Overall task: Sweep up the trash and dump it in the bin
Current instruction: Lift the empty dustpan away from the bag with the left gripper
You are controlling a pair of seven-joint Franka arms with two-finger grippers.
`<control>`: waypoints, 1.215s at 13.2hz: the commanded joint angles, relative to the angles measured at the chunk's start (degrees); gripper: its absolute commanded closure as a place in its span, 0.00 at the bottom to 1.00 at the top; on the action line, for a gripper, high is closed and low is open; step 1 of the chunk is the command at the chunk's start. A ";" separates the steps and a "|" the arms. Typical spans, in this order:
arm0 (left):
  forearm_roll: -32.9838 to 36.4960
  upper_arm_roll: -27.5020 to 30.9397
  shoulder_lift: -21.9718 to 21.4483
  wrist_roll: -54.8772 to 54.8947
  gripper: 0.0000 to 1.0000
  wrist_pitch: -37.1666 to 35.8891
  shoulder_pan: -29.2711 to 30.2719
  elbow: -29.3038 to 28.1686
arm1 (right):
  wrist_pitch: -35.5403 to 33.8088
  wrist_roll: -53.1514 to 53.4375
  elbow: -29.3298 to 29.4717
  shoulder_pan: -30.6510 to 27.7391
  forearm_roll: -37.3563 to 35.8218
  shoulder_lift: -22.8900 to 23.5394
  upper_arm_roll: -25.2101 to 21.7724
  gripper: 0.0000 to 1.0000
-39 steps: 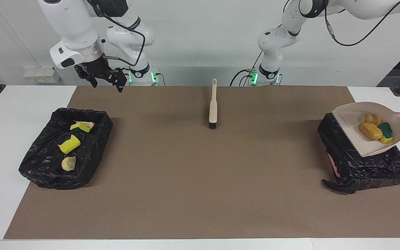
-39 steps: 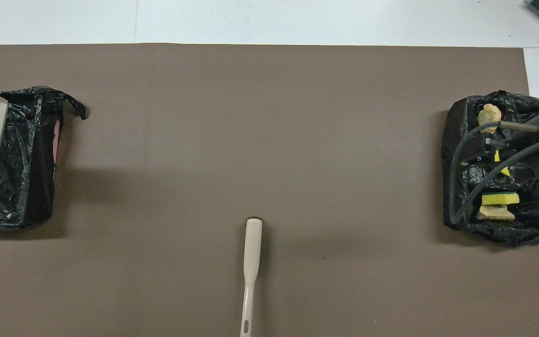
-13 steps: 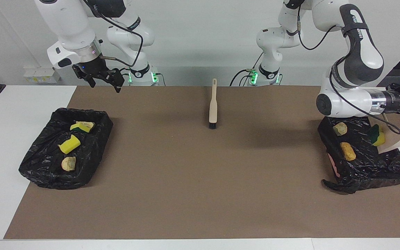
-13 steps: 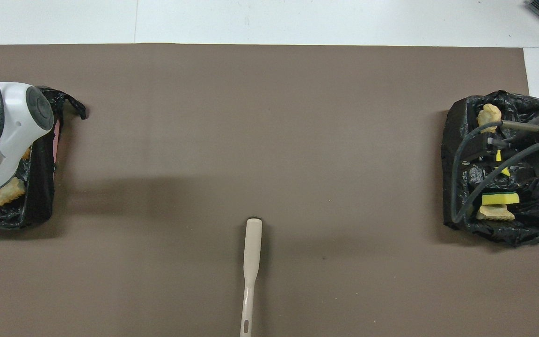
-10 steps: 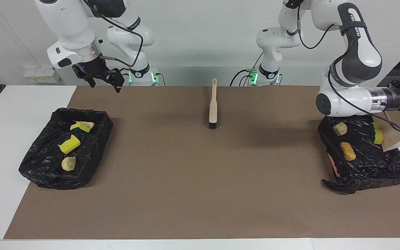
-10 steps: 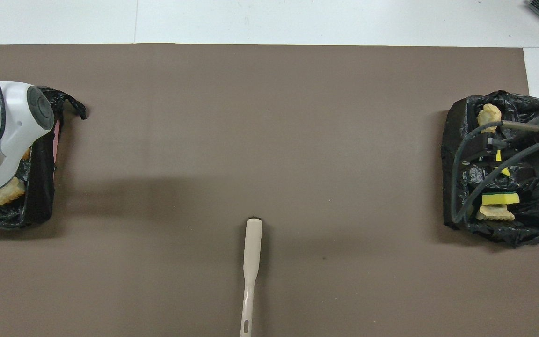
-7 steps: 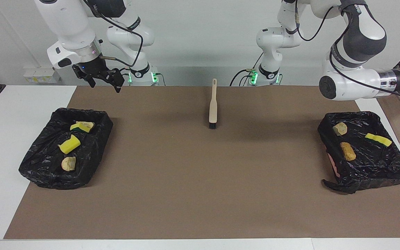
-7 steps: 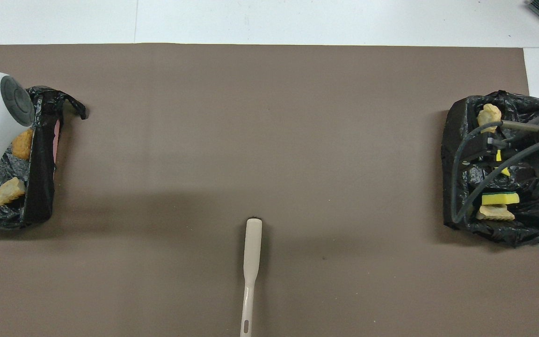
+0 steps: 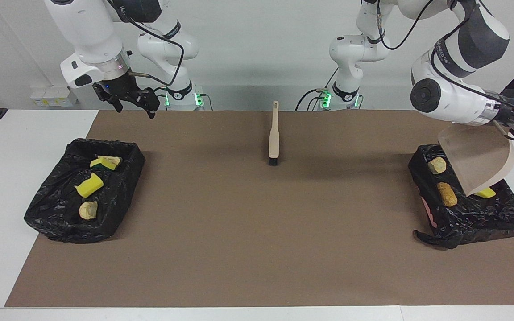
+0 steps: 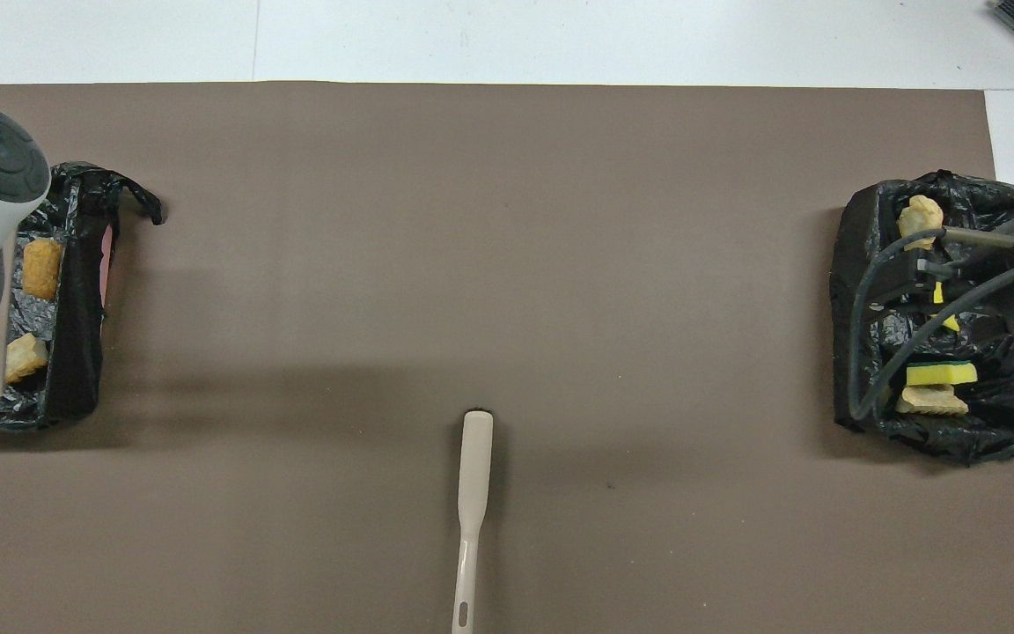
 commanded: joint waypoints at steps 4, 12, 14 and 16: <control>-25.83 1.29 -0.04 -3.79 1.00 3.61 0.32 0.42 | 1.64 -1.74 -2.03 -0.91 0.40 -1.50 0.31 0.00; -47.14 0.85 -1.62 -32.05 1.00 3.89 -2.56 -1.60 | 1.55 -1.74 -2.03 -0.91 0.40 -1.50 0.31 0.00; -50.74 0.85 -1.80 -40.14 1.00 3.80 -5.64 -2.48 | 1.55 -1.74 -2.03 -0.91 0.48 -1.50 0.31 0.00; -54.69 0.85 -1.36 -49.19 1.00 3.72 -9.24 -2.23 | 1.64 -1.74 -2.03 -0.91 0.40 -1.50 0.31 0.00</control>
